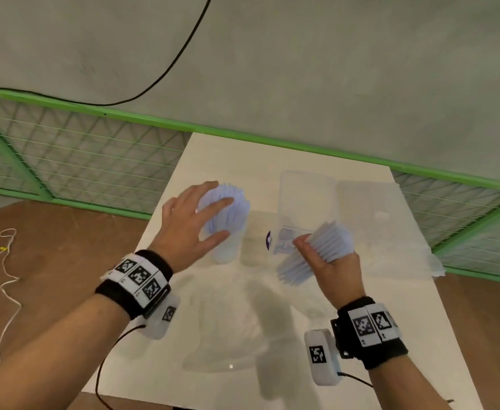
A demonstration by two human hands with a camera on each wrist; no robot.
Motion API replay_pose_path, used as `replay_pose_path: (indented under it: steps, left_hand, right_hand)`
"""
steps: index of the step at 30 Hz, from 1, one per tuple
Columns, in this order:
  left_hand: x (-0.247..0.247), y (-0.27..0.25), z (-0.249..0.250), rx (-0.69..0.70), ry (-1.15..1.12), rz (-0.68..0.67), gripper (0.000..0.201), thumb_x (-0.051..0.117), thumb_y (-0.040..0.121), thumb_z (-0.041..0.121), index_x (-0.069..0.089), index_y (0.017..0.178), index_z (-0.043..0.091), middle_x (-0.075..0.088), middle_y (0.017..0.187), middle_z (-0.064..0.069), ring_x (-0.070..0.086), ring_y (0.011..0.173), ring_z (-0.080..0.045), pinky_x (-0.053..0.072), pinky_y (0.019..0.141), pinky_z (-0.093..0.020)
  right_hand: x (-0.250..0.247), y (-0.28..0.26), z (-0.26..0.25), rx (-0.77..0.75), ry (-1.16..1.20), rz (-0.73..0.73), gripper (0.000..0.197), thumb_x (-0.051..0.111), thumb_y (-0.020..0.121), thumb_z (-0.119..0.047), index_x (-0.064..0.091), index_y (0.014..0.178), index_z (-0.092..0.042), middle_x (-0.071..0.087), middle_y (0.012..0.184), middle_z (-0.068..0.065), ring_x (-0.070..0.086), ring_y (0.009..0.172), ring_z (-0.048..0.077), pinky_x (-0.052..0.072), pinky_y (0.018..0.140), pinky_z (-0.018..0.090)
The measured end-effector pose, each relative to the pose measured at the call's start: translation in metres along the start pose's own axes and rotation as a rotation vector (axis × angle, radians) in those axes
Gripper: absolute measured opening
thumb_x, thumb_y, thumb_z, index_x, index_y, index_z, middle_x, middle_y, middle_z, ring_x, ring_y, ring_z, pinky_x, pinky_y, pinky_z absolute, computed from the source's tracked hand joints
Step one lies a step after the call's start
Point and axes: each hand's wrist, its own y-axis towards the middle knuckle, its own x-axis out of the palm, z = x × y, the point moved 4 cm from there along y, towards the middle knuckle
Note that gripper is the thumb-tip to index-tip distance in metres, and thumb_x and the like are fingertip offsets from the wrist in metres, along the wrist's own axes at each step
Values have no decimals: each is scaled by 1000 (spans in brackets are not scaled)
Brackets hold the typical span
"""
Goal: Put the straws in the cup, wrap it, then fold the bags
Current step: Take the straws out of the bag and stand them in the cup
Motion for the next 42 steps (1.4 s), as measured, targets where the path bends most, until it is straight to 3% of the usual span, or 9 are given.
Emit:
replay_pose_path:
  steps: [6,12,14,18,23,27,31,35,42]
  left_hand:
    - [18,52,-38,33,68,-355,84,37,65,91,20,141,60,0,161,11,9,148,-19,14,113,-49]
    - [38,72,-45,48,-166,-546,75,28,71,88,37,137,53,15,160,8,22,142,-12,18,115,-32]
    - [39,74,-46,25,-271,-532,66,36,78,81,45,133,46,26,157,4,27,138,-9,21,114,-30]
    - [45,72,-54,-20,-419,-462,34,58,95,22,61,130,20,42,147,-1,45,131,-18,39,110,-39]
    - [49,69,-52,-132,-641,-438,42,56,91,-4,60,128,15,45,143,0,48,128,-16,40,111,-33]
    - [40,71,-48,-166,-646,-486,36,45,100,9,58,129,26,44,143,12,46,128,-7,38,108,-26]
    - [26,70,-36,-244,-732,-520,27,37,104,29,49,127,36,45,136,17,45,122,3,33,110,-23]
    - [5,66,-29,-397,-915,-282,40,25,105,38,48,137,29,48,139,20,48,112,22,34,106,-10]
    - [-21,38,-2,-335,-994,-22,47,43,94,51,39,140,48,52,138,11,46,129,0,34,108,-25]
  right_hand:
    - [33,18,-80,-164,158,-295,10,74,86,-18,74,87,-8,75,91,7,71,90,25,57,82,43]
    - [73,33,-98,-181,210,-377,16,74,86,-18,73,94,-5,75,94,9,71,90,24,58,78,38]
    - [84,41,-99,-195,219,-349,17,74,86,-18,73,96,-4,74,94,9,71,90,21,57,77,33]
    - [99,55,-99,-211,241,-307,16,75,85,-18,74,95,-6,74,95,8,71,91,20,58,78,31]
    - [115,68,-91,-196,187,-352,23,77,84,-21,73,99,-4,74,98,11,71,94,24,58,85,44]
    - [127,70,-81,-172,131,-402,31,78,81,-30,73,101,-8,74,99,10,70,95,25,56,87,51]
    - [138,65,-76,-184,41,-437,34,78,81,-32,70,112,-19,71,112,3,67,105,12,53,94,40]
    - [145,72,-67,-209,-117,-357,78,73,67,-69,42,136,-51,45,146,-9,40,138,15,34,113,50]
    - [139,64,-77,-295,-246,-353,94,87,63,-47,26,134,-58,30,153,-11,27,141,13,29,113,51]
